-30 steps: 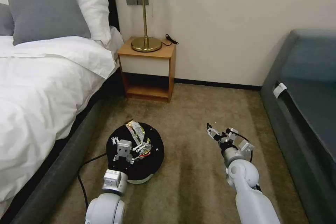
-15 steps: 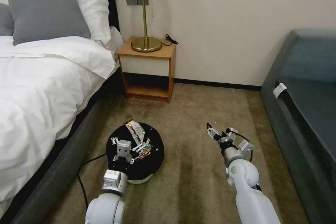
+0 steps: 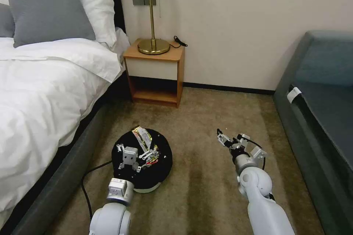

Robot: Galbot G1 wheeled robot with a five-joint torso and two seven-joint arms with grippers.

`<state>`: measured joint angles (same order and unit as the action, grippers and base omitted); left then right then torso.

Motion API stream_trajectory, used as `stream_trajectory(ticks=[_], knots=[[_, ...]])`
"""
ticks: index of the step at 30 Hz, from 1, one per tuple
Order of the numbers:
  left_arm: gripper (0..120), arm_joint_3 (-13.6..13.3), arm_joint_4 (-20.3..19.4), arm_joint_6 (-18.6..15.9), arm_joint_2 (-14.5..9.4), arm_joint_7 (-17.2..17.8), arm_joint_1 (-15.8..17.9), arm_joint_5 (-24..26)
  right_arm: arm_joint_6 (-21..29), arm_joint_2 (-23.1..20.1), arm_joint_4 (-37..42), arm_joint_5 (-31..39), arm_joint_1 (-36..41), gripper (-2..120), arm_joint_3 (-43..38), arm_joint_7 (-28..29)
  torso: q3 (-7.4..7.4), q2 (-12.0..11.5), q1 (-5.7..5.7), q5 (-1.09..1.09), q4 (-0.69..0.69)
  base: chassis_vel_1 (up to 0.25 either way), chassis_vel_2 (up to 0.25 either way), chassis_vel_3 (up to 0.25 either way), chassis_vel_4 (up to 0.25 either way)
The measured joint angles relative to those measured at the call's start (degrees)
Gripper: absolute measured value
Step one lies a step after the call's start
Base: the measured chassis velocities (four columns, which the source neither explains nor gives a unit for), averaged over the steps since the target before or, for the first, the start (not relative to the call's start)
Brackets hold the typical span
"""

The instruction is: Pick up the trash bin, then pick up the garbage on the floor and place it into the trash bin.

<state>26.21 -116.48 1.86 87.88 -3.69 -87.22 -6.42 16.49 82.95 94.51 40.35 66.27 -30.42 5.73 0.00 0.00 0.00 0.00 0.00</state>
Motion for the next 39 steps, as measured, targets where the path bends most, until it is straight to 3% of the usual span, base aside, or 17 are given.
stream_trajectory(ticks=[19,39], knots=[[100,0.01,-0.01,0.00,0.00,0.01,0.00,0.00,0.00,-0.01,0.04,0.00,-0.01,100,0.01,-0.02,0.00,0.00,0.00,0.00,0.00,0.003,-0.003,-0.002,0.003],[100,0.02,-0.01,0.01,0.00,0.00,-0.01,0.00,0.01,-0.01,0.05,0.00,-0.01,100,0.01,-0.02,0.00,0.00,0.00,0.00,0.00,0.120,-0.126,-0.124,0.118]])
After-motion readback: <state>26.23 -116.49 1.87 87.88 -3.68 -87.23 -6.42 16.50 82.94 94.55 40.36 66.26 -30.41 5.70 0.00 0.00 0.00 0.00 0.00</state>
